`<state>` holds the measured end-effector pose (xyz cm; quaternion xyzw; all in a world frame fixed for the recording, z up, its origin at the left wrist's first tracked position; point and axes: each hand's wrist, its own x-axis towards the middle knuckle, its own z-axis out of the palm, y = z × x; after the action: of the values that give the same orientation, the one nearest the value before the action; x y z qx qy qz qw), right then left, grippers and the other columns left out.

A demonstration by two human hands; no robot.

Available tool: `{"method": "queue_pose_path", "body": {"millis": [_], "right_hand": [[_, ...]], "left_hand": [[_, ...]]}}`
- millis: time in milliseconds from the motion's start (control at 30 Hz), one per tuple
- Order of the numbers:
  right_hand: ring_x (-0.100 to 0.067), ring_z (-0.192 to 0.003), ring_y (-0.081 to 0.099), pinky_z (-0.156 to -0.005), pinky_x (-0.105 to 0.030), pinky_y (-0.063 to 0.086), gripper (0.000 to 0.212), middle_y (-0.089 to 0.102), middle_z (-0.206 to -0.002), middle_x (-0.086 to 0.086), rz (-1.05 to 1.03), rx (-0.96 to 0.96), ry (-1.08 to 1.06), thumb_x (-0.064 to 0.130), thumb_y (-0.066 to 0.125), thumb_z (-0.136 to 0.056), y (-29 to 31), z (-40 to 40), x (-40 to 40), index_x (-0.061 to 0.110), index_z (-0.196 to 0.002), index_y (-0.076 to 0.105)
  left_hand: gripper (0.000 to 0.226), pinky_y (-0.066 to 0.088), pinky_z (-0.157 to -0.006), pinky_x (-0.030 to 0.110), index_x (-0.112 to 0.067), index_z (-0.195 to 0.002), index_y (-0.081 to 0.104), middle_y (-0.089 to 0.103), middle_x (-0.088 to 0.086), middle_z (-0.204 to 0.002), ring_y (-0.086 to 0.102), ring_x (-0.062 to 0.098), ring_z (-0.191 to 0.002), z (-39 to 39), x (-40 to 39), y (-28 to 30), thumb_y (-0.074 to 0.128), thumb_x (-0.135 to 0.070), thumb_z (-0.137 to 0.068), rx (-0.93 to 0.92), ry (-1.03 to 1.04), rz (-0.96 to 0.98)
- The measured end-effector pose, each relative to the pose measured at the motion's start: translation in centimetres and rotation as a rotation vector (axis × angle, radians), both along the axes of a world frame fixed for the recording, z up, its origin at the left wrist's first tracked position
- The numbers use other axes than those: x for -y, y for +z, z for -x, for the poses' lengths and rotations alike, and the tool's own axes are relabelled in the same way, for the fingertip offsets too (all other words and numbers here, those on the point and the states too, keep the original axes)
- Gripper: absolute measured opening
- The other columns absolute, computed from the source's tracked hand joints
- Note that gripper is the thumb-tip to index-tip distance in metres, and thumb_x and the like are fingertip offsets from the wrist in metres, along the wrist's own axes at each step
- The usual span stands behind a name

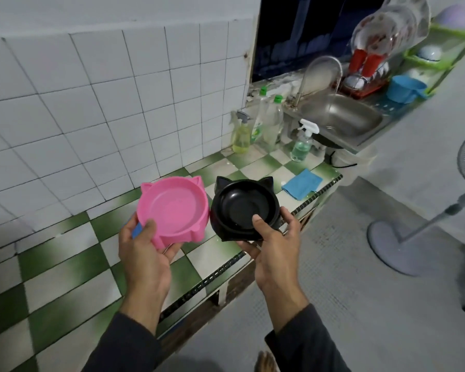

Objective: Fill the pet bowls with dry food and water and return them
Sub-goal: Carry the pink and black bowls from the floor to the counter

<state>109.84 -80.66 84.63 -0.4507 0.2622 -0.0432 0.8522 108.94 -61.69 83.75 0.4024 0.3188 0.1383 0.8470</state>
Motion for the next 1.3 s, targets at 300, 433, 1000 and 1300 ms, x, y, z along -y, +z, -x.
{"method": "queue_pose_path", "body": {"millis": [300, 433, 1000, 1300], "right_hand": [[-0.033, -0.104, 0.069, -0.065, -0.049, 0.062, 0.057, 0.066, -0.116, -0.005, 0.004, -0.041, 0.253, -0.002, 0.075, -0.085, -1.5, -7.0, 2.4, 0.039, -0.121, 0.057], [-0.032, -0.103, 0.070, -0.064, -0.046, 0.062, 0.055, 0.067, -0.114, -0.005, 0.020, -0.067, 0.365, -0.001, 0.074, -0.085, -2.4, -8.8, 2.6, 0.038, -0.118, 0.057], [-0.031, -0.103, 0.065, -0.058, -0.042, 0.060, 0.049, 0.062, -0.119, -0.006, 0.124, -0.240, 0.455, -0.005, 0.068, -0.087, -10.3, -13.4, -1.3, 0.030, -0.119, 0.055], [-0.030, -0.103, 0.069, -0.075, -0.053, 0.062, 0.038, 0.067, -0.116, -0.011, 0.271, -0.340, 0.512, 0.007, 0.074, -0.085, -16.6, -14.5, -0.6, 0.030, -0.111, 0.059]], "left_hand": [[0.031, 0.058, -0.089, 0.064, -0.028, -0.131, 0.060, 0.062, 0.001, -0.134, 0.065, 0.030, -0.119, -1.9, 2.8, -2.4, 0.056, -0.013, -0.105, -0.050, 0.310, 0.051], [0.031, 0.059, -0.087, 0.061, -0.030, -0.130, 0.061, 0.061, 0.000, -0.137, 0.066, 0.029, -0.120, -1.5, 3.6, -3.8, 0.056, -0.014, -0.104, -0.068, 0.387, 0.047], [0.032, 0.061, -0.085, 0.055, -0.029, -0.128, 0.059, 0.060, 0.002, -0.134, 0.066, 0.032, -0.117, -2.9, 1.8, -10.9, 0.053, -0.010, -0.104, -0.174, 0.502, 0.022], [0.033, 0.063, -0.072, 0.040, -0.019, -0.132, 0.059, 0.059, 0.017, -0.135, 0.066, 0.037, -0.111, -1.4, 2.1, -16.5, 0.059, -0.004, -0.102, -0.329, 0.487, 0.044]]}}
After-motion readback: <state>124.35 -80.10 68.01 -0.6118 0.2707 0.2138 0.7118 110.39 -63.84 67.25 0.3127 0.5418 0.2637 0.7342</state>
